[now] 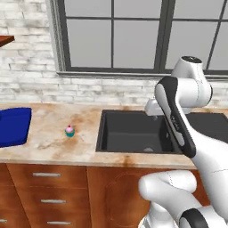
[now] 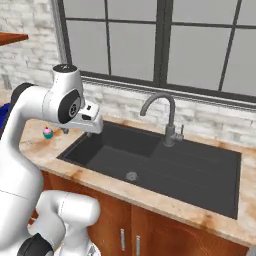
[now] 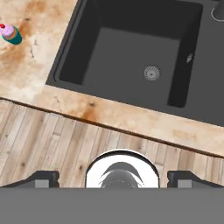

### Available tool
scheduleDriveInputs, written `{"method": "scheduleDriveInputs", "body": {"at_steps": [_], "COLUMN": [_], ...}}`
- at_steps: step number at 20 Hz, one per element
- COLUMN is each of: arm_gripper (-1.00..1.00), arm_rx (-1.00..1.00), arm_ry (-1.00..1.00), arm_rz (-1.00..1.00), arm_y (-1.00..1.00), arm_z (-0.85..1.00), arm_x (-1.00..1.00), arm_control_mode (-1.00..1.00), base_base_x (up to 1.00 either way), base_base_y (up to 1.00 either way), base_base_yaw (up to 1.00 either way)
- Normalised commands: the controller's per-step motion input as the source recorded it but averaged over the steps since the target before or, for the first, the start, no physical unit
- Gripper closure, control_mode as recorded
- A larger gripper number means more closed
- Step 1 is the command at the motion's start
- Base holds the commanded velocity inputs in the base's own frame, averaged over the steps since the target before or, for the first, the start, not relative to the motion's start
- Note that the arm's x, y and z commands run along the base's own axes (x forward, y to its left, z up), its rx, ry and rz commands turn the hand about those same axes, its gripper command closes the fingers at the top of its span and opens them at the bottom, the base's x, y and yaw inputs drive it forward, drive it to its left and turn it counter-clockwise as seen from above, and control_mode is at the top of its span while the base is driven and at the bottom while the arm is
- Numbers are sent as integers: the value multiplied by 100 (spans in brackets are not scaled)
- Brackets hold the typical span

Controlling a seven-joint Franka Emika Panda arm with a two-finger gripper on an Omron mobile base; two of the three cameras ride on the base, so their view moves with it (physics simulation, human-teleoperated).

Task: Place the bowl with cake and the cupcake onto the tray.

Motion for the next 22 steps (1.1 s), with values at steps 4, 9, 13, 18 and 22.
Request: {"method": "scheduleDriveInputs", "body": {"at_steps": [4, 9, 13, 18, 22], "arm_gripper": [-100, -100, -100, -100, -100], "arm_rx": [0, 0, 0, 0, 0], "arm_ry": [0, 0, 0, 0, 0], "arm_rz": [0, 0, 0, 0, 0], "arm_y": [0, 0, 0, 0, 0], "arm_z": [0, 0, 0, 0, 0], "arm_x": [0, 0, 0, 0, 0], "arm_control_mode": [100, 100, 100, 100, 100], "base_base_x": [6, 3, 14, 20, 14], "base_base_y": [74, 99, 100, 70, 34], "base_base_yaw": [37, 19, 0, -10, -28]}}
